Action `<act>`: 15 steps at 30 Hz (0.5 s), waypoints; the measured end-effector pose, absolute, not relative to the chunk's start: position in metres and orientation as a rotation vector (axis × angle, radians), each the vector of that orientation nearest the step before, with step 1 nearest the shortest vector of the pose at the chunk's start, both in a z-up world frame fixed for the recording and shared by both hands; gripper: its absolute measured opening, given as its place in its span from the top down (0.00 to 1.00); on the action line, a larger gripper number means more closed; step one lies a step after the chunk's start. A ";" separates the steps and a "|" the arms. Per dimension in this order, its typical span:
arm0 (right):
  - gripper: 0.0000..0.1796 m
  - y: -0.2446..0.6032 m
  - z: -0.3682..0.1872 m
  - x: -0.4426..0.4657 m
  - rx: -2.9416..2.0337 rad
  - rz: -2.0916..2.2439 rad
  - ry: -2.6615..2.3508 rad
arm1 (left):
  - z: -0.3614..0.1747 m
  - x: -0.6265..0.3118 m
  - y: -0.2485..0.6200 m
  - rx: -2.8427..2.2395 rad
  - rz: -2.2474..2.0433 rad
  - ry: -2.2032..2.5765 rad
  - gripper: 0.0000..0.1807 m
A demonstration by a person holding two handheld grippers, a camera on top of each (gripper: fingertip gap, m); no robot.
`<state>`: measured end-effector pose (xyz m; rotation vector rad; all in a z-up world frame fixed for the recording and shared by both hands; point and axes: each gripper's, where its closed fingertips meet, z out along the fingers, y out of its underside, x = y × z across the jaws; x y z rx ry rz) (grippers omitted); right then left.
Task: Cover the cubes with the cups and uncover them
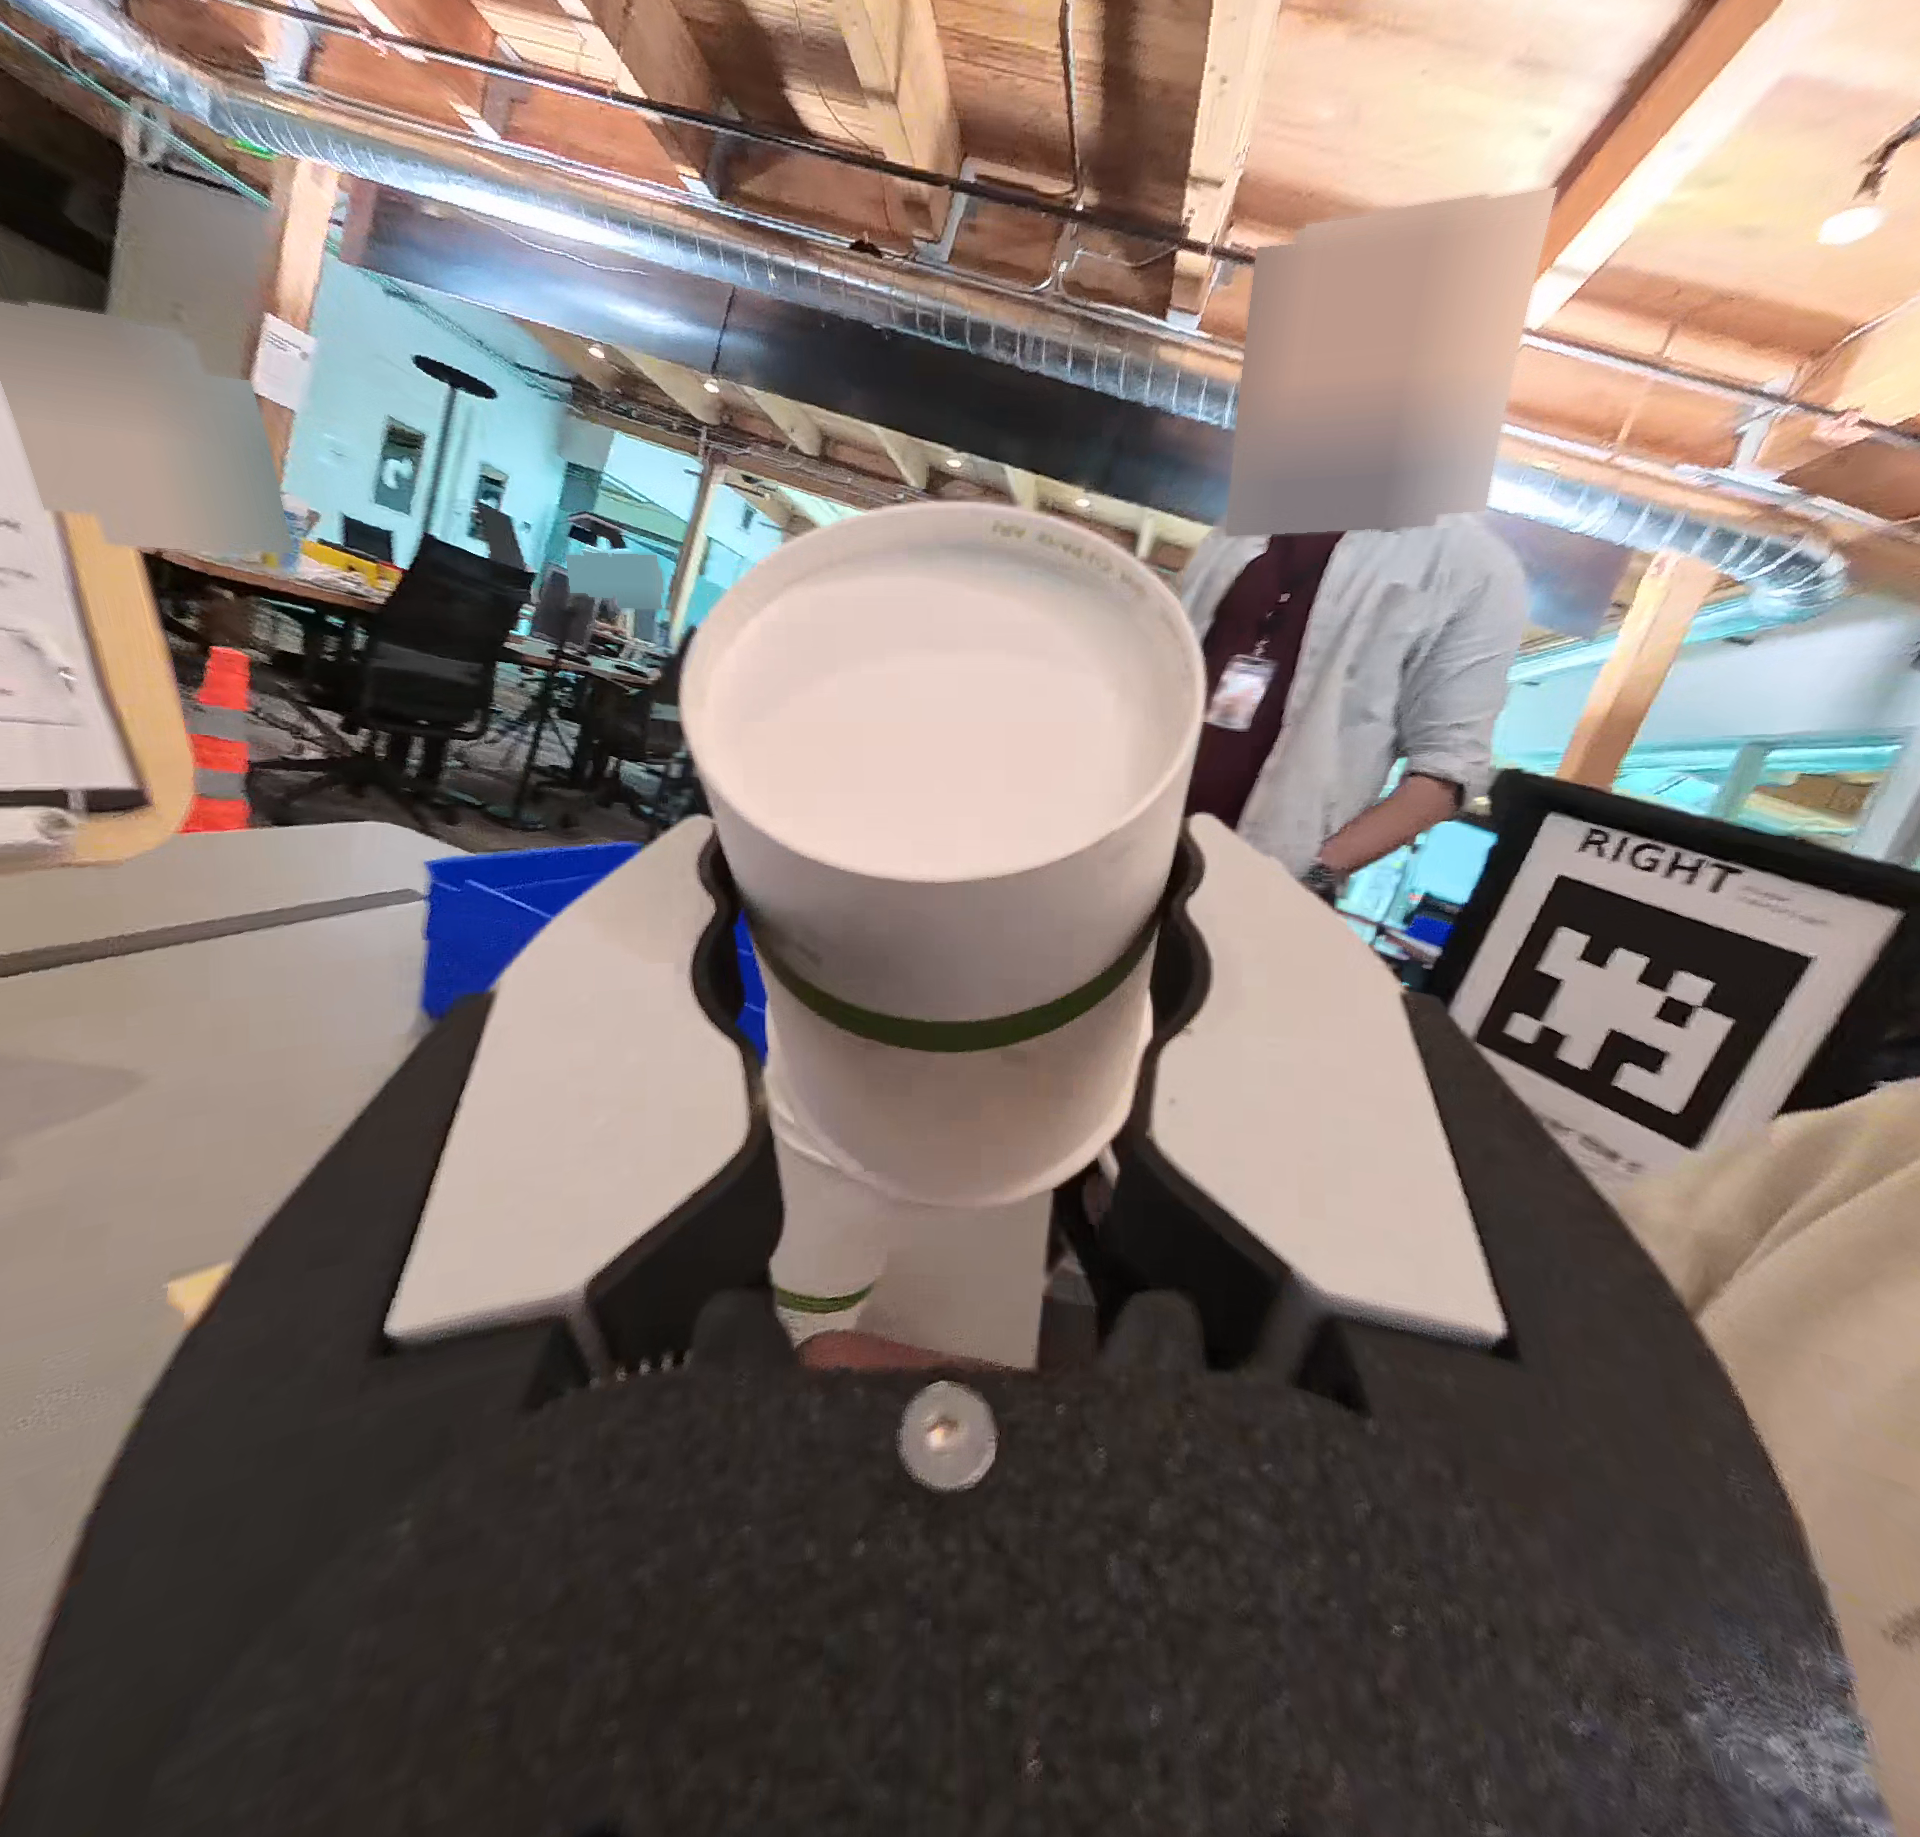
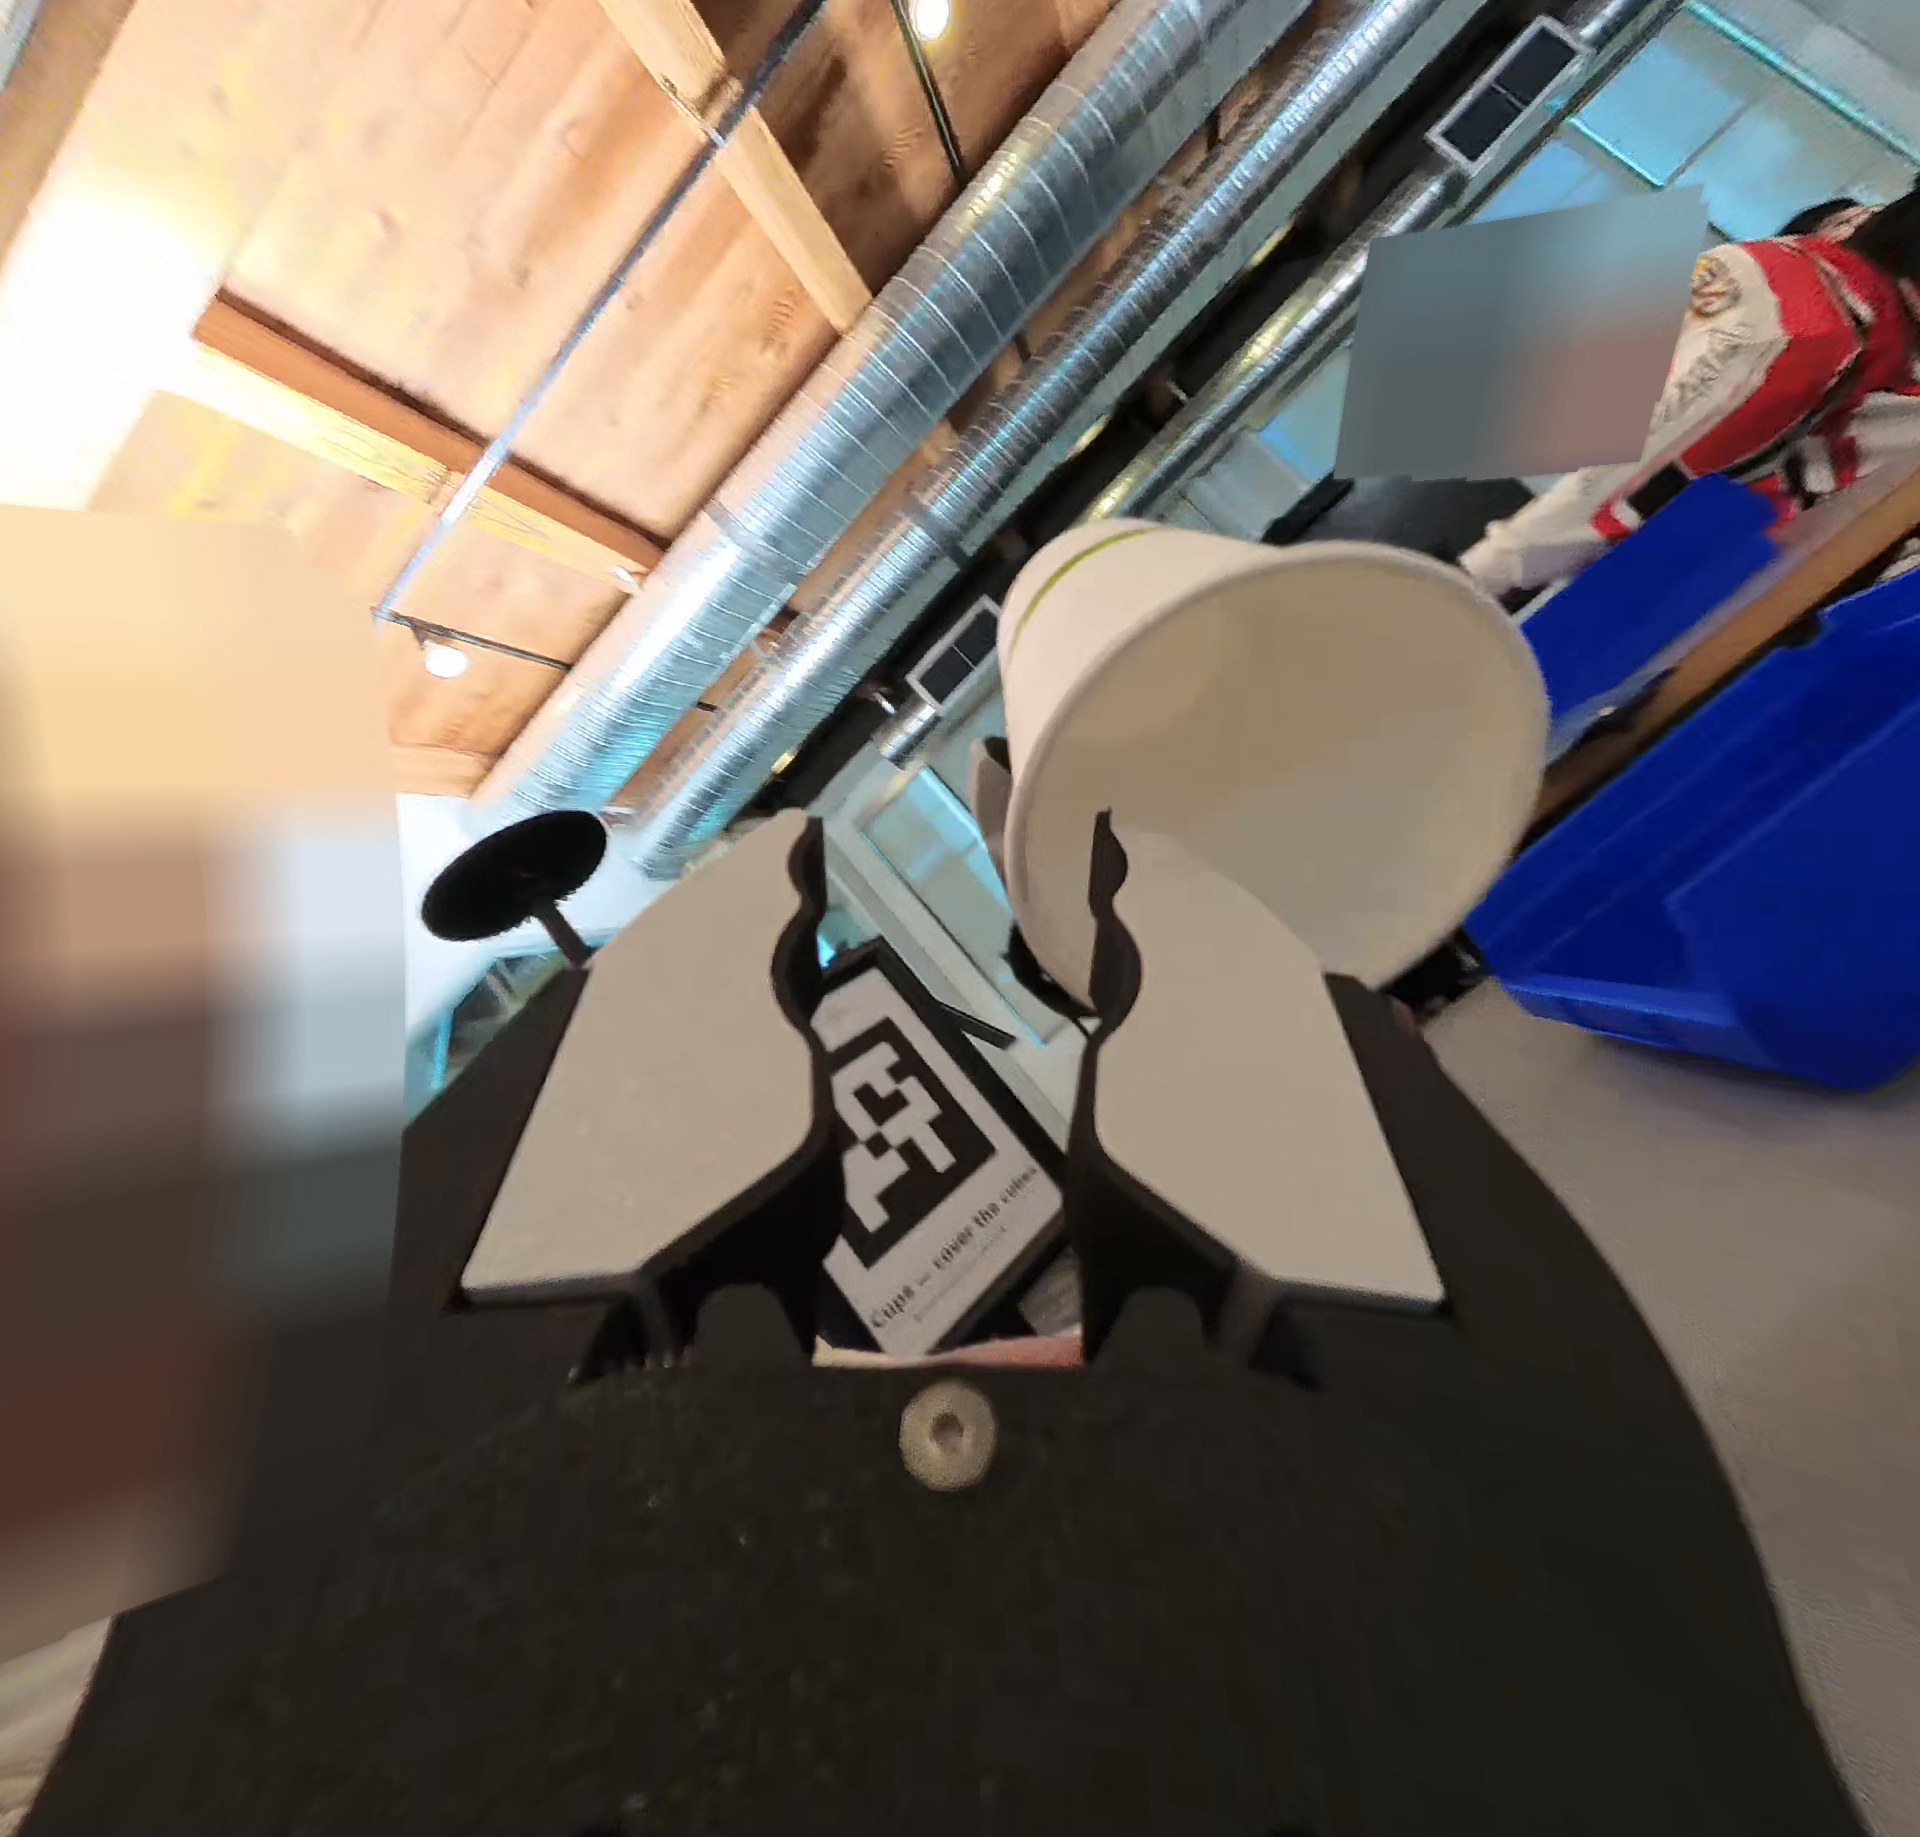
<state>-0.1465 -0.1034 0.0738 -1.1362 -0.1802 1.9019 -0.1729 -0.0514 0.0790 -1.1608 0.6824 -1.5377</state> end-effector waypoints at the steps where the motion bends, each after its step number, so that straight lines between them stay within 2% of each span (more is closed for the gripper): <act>1: 0.75 -0.103 0.076 -0.146 -1.107 1.927 -0.163 | 0.076 -0.171 -0.053 -1.160 -1.569 0.680 0.57; 4: 0.79 -0.103 0.072 -0.149 -1.089 1.990 -0.133 | 0.070 -0.168 -0.053 -1.158 -1.639 0.647 0.57; 7: 0.89 -0.105 0.067 -0.153 -1.077 2.044 -0.129 | 0.063 -0.161 -0.055 -1.169 -1.677 0.649 0.57; 8: 0.95 -0.103 0.064 -0.153 -1.086 2.037 -0.112 | 0.062 -0.159 -0.057 -1.167 -1.691 0.652 0.57; 15: 1.00 -0.100 0.054 -0.143 -1.152 1.868 -0.175 | 0.049 -0.167 -0.063 -1.249 -1.664 0.704 0.57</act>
